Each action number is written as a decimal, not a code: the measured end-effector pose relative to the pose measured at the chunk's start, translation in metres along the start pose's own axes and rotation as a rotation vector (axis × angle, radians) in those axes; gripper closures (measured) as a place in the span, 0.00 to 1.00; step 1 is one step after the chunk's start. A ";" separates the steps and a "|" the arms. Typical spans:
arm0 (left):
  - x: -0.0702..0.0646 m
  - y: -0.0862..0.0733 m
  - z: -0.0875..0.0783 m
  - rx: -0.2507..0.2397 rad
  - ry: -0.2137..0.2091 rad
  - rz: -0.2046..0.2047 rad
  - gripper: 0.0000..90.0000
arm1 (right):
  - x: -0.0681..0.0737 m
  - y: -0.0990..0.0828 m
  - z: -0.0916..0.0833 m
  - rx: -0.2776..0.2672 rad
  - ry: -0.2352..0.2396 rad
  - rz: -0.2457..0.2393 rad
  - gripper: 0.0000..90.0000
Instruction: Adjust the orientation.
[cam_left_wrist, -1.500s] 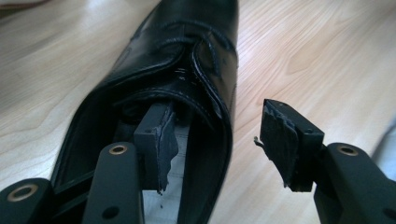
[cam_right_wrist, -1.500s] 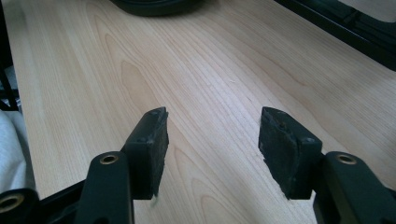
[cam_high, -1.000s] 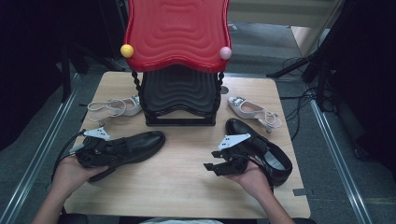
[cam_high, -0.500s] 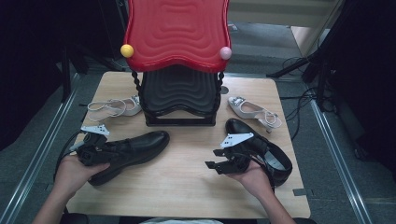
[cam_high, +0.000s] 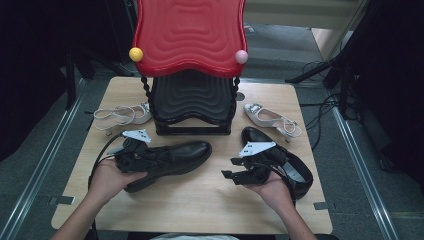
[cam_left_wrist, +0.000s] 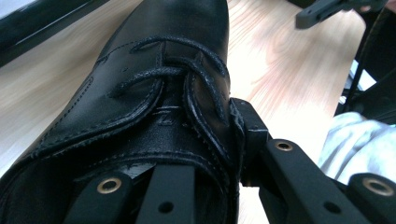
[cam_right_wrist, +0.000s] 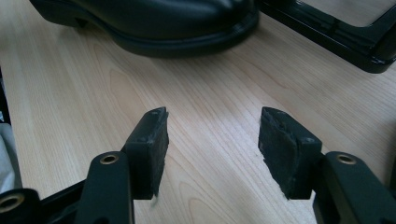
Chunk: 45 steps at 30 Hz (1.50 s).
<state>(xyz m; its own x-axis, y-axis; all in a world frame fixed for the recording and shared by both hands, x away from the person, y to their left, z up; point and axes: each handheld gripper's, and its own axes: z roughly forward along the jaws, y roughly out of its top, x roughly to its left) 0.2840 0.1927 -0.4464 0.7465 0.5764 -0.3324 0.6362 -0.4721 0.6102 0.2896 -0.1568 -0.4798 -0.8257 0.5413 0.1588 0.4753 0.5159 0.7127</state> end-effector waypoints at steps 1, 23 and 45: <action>-0.003 0.004 0.004 0.006 -0.003 0.001 0.89 | 0.000 0.000 0.000 -0.002 -0.002 0.000 0.49; -0.035 0.032 0.073 0.029 0.007 -0.001 0.88 | -0.003 -0.002 -0.001 0.006 -0.016 0.010 0.49; -0.033 0.025 0.045 0.013 -0.017 0.023 0.59 | -0.001 -0.001 0.005 0.018 -0.011 0.017 0.49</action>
<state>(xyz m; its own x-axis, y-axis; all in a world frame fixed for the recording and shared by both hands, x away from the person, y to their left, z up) 0.2840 0.1313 -0.4528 0.7639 0.5542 -0.3307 0.6215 -0.4935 0.6084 0.2912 -0.1544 -0.4842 -0.8139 0.5577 0.1630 0.4949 0.5184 0.6974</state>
